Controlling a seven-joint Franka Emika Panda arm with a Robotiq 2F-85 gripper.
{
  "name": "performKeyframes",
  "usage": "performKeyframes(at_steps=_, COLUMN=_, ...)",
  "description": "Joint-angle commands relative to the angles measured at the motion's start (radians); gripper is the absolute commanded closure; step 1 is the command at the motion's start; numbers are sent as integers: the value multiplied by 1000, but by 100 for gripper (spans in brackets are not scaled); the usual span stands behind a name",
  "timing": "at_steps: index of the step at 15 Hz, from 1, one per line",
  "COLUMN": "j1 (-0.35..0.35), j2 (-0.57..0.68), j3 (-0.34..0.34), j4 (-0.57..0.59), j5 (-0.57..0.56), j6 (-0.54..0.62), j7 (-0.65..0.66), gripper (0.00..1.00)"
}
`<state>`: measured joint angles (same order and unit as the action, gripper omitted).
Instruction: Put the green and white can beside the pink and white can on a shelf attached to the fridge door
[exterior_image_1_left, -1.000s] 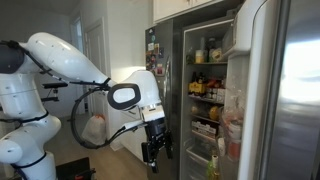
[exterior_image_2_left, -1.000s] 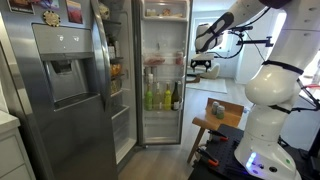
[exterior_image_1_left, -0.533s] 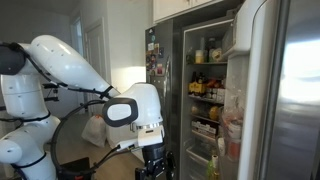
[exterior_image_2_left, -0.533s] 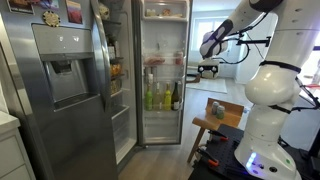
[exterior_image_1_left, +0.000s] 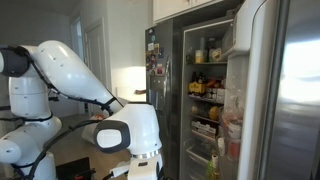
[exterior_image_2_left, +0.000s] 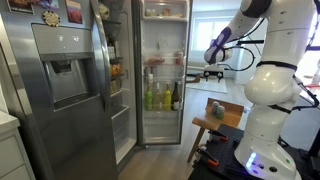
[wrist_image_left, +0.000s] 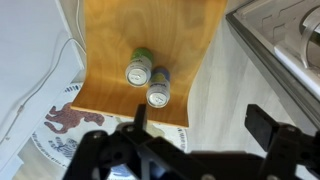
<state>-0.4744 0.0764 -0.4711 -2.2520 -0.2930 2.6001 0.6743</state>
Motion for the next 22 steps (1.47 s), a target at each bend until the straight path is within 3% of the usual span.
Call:
performKeyframes(at_steps=1, j1=-15, j2=52, j3=-25, j4=1, j5=108, j6=79, j7=-110, gripper=0)
performKeyframes(at_steps=8, j1=-57, j2=171, j3=-45, j4=27, j5=312, j6=154, j7=-356, gripper=0)
performKeyframes(at_steps=14, j1=-146, j2=315, j3=-16, j4=104, j5=444, j6=195, j7=-507, gripper=0)
performKeyframes(at_steps=18, j1=-232, j2=416, j3=39, j4=174, j5=490, j6=229, j7=-559, gripper=0)
performKeyframes(at_steps=22, j1=-347, j2=492, j3=140, j4=242, j5=529, j6=259, j7=-623, gripper=0)
